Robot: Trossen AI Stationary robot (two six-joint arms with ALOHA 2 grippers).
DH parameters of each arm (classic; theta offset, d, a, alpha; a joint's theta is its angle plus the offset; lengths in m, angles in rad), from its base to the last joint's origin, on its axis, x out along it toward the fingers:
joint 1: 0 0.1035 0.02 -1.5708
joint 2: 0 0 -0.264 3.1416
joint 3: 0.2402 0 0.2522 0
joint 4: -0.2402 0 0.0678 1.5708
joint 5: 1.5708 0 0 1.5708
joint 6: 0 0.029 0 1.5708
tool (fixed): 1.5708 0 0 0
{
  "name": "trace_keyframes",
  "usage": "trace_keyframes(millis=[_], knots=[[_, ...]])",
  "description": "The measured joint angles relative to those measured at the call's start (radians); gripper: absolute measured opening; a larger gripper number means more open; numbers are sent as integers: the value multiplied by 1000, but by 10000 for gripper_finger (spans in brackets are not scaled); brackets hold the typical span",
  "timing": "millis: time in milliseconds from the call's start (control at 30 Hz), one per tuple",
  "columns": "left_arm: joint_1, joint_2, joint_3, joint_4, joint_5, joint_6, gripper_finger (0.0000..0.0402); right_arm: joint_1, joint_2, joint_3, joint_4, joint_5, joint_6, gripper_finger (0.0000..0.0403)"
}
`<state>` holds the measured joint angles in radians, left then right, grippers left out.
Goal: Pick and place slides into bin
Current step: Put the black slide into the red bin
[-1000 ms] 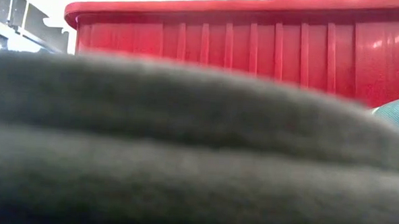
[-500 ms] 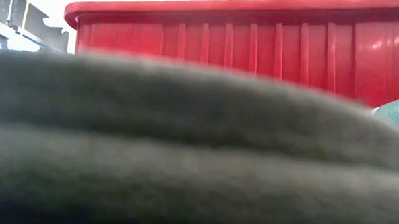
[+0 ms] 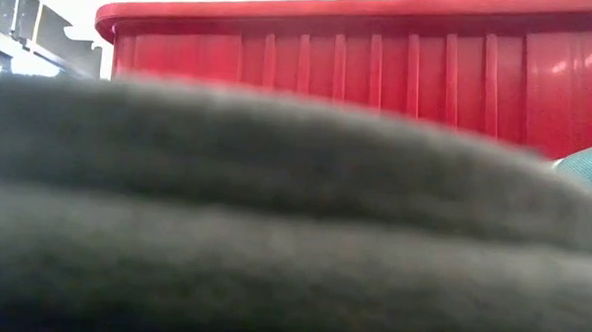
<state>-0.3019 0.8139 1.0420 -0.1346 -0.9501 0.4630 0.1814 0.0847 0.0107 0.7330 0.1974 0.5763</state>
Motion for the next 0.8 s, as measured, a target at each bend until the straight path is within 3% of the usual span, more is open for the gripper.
trace_keyframes(millis=[133, 233, 400, 533, 800], knots=[[1, -6, 0, -49, -159, 1, 271, 0, 1, 56, 43, -13, -66, 152], [1, -15, 0, -102, -216, 1, 271, 0, 11, 164, 17, -29, -129, 149], [1, -28, 0, -122, -211, -47, 271, 0, 99, 426, -163, -131, -293, 151], [1, -42, 0, -136, -147, -75, 271, 0, 230, 645, -403, -138, -352, 149], [1, -43, 0, -168, -112, -138, 271, 0, 519, 879, -662, -138, -282, 150]])
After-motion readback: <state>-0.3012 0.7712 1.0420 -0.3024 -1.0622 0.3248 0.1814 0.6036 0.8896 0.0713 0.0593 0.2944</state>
